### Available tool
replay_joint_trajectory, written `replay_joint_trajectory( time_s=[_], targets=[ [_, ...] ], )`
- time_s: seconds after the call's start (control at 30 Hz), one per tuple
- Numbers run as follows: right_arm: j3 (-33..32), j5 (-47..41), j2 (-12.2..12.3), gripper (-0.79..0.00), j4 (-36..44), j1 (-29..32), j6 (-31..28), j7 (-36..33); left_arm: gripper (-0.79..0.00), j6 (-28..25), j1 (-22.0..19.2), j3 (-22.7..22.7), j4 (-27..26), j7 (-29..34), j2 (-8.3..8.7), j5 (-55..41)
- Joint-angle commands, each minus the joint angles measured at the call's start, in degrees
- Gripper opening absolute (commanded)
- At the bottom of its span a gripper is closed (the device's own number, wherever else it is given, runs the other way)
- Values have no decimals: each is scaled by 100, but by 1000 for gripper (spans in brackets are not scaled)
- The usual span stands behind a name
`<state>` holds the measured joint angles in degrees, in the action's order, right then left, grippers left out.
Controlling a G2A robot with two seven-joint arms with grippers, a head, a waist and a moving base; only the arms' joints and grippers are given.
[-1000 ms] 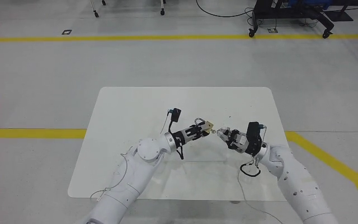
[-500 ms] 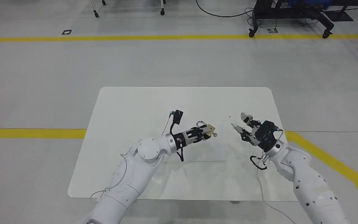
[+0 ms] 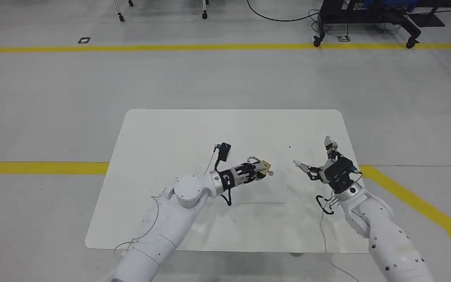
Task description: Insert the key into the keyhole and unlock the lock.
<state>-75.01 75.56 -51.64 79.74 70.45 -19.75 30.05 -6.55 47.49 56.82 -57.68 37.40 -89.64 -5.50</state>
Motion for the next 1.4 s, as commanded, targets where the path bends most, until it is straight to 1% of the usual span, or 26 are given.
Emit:
replay_joint_trajectory(
  time_s=[0.0, 0.13, 0.2, 0.3, 0.33, 0.37, 0.4, 0.43, 0.5, 0.53, 0.67, 0.73, 0.77, 0.87, 0.93, 1.03, 1.07, 1.1, 1.17, 1.23, 1.37],
  targets=[
    [0, 0, 0, 0, 0, 0, 0, 0, -785, 327, 72, -40, -222, -544, 13, 613],
    [0, 0, 0, 0, 0, 0, 0, 0, -785, 497, 241, 48, -587, -609, 76, 840],
    [0, 0, 0, 0, 0, 0, 0, 0, -785, 732, 286, 47, -727, -718, 103, 1108],
    [0, 0, 0, 0, 0, 0, 0, 0, -785, 957, 327, -20, -898, -711, 139, 1535],
    [0, 0, 0, 0, 0, 0, 0, 0, -785, 1025, 328, -63, -940, -727, 155, 1780],
    [0, 0, 0, 0, 0, 0, 0, 0, -785, 1161, 323, -94, -973, -896, 173, 2120],
    [0, 0, 0, 0, 0, 0, 0, 0, -785, 1385, 317, -172, -1001, -1262, 192, 2706],
    [0, 0, 0, 0, 0, 0, 0, 0, -785, 1605, 341, -304, -1036, -1433, 198, 3164],
    [0, 0, 0, 0, 0, 0, 0, 0, -785, 1818, 380, -413, -1125, -1479, 199, 3497],
    [0, 0, 0, 0, 0, 0, 0, 0, -785, 1843, 389, -449, -1145, -1423, 203, 3600],
    [0, 0, 0, 0, 0, 0, 0, 0, -785, 1776, 379, -514, -1152, -1009, 196, 3557],
    [0, 0, 0, 0, 0, 0, 0, 0, -785, 1744, 334, -547, -1042, -879, 174, 3460],
    [0, 0, 0, 0, 0, 0, 0, 0, -727, 1727, 300, -567, -975, -833, 159, 3409],
    [0, 0, 0, 0, 0, 0, 0, 0, -733, 1696, 181, -746, -711, -622, 96, 3345],
    [0, 0, 0, 0, 0, 0, 0, 0, -714, 1755, 96, -861, -554, -600, 44, 3337],
    [0, 0, 0, 0, 0, 0, 0, 0, -653, 1825, -9, -924, -370, -655, -15, 3282],
    [0, 0, 0, 0, 0, 0, 0, 0, -616, 1829, -34, -915, -335, -684, -25, 3256],
    [0, 0, 0, 0, 0, 0, 0, 0, -603, 1837, -50, -907, -307, -703, -32, 3250],
    [0, 0, 0, 0, 0, 0, 0, 0, -588, 1851, -62, -896, -302, -715, -37, 3271],
    [0, 0, 0, 0, 0, 0, 0, 0, -551, 1896, -45, -875, -351, -718, -33, 3307],
    [0, 0, 0, 0, 0, 0, 0, 0, -502, 2026, 112, -737, -649, -836, 13, 3414]
  ],
)
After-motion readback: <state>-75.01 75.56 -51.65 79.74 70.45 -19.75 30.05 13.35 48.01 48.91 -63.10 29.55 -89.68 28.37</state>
